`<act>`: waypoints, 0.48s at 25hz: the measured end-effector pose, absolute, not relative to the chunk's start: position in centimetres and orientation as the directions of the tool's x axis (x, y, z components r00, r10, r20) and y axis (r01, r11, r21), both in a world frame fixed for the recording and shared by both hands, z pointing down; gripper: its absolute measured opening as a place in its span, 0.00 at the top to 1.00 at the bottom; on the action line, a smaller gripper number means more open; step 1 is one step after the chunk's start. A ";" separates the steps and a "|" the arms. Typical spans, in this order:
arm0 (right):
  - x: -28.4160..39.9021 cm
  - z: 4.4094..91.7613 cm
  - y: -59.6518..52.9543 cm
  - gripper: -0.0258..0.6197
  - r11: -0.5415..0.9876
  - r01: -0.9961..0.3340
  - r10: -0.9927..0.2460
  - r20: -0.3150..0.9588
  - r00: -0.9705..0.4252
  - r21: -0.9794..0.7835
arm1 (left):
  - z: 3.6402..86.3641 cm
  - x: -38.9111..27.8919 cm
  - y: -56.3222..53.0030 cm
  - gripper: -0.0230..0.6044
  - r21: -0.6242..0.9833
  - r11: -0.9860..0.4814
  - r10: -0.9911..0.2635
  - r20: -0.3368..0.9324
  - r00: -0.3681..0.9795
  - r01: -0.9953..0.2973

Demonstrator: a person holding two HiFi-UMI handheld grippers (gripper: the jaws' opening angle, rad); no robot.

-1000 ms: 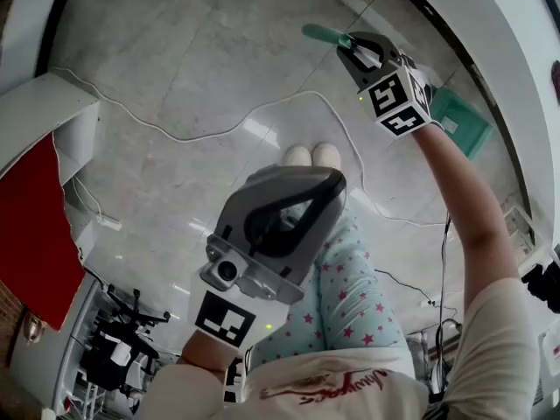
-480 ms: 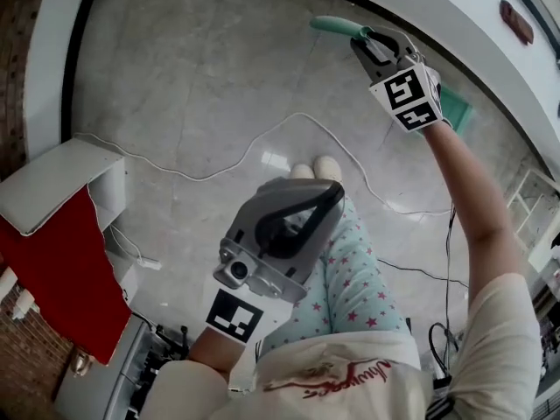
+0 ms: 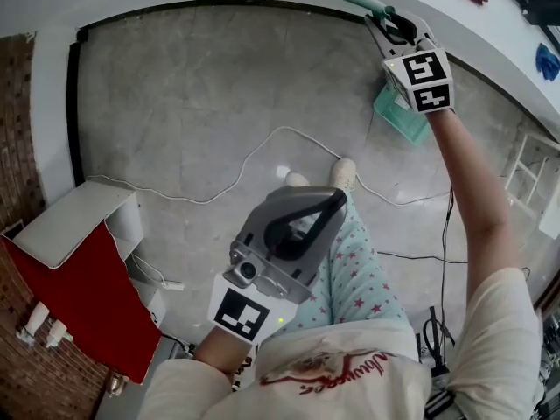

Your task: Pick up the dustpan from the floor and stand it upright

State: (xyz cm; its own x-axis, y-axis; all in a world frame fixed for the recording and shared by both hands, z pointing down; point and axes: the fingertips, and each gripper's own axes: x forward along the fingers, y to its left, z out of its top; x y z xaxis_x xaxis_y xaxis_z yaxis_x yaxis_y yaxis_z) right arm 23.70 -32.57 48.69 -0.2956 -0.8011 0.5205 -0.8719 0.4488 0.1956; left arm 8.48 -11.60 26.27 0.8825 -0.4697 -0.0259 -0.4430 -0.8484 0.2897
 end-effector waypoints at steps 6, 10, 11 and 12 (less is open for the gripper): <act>31.7 46.3 -32.9 0.79 0.226 -0.962 -0.871 0.473 -0.129 0.155 | 23.6 12.3 -12.7 0.93 0.265 -0.876 -0.427 -0.036 0.904 -0.403; 37.0 44.9 -32.3 0.79 0.063 -0.991 -0.904 0.428 -0.005 0.121 | 22.0 15.2 -12.8 0.93 0.251 -0.894 -0.395 -0.050 0.917 -0.371; 38.2 44.7 -32.0 0.79 0.015 -0.994 -0.907 0.420 0.032 0.110 | 21.7 15.8 -12.7 0.93 0.249 -0.897 -0.387 -0.048 0.921 -0.364; 39.4 44.5 -31.8 0.79 -0.032 -0.994 -0.909 0.412 0.071 0.100 | 21.6 16.3 -12.7 0.93 0.247 -0.901 -0.379 -0.044 0.924 -0.357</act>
State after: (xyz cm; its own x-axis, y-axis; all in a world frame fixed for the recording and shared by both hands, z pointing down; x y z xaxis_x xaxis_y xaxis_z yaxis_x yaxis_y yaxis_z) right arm 39.45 -31.77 44.53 0.0705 -0.9085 0.4118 -0.9945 -0.0318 0.1001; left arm 16.31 -12.70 21.64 0.9245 -0.3786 -0.0444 -0.3571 -0.9008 0.2473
